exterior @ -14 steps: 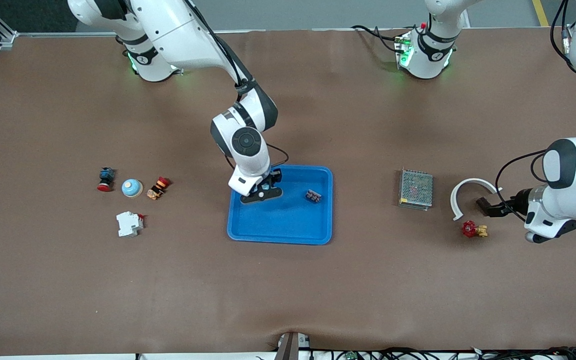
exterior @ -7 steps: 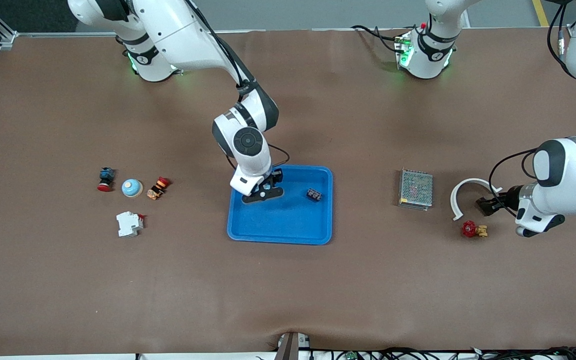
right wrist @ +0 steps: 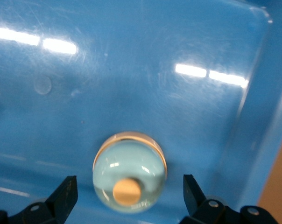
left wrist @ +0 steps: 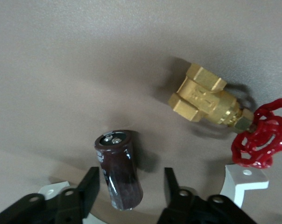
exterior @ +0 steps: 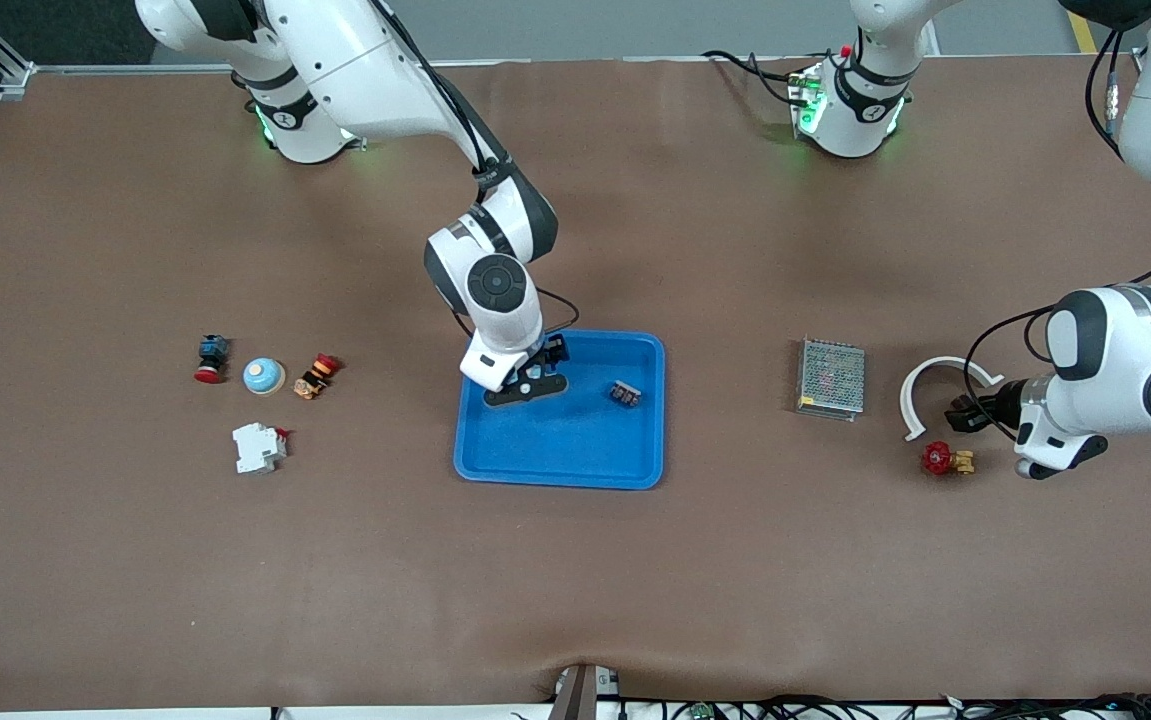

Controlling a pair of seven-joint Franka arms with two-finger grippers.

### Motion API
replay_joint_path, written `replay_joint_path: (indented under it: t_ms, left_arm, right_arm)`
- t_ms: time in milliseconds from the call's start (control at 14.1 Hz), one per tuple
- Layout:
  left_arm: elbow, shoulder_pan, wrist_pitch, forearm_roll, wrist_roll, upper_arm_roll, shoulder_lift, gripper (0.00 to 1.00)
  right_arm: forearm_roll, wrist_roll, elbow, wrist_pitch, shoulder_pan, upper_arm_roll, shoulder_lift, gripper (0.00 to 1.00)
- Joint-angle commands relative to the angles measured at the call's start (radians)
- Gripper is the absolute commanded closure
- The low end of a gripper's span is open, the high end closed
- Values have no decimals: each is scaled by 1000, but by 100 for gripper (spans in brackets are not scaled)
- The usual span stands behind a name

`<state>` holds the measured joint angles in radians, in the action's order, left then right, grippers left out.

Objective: Place electrolytic capacitor and blue bell in tray
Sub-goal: 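Lower the bell into the tray with the right gripper while the left grasps a capacitor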

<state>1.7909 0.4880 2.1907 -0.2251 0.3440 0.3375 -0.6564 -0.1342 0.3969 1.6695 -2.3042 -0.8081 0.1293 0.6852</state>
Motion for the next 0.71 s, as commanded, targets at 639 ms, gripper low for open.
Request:
replay_joint_path:
  t_ms: [639]
  left_arm:
    - [-31, 6, -70, 1, 100, 66, 116, 100]
  right_arm:
    - [151, -300, 222, 299, 176, 16, -459, 0]
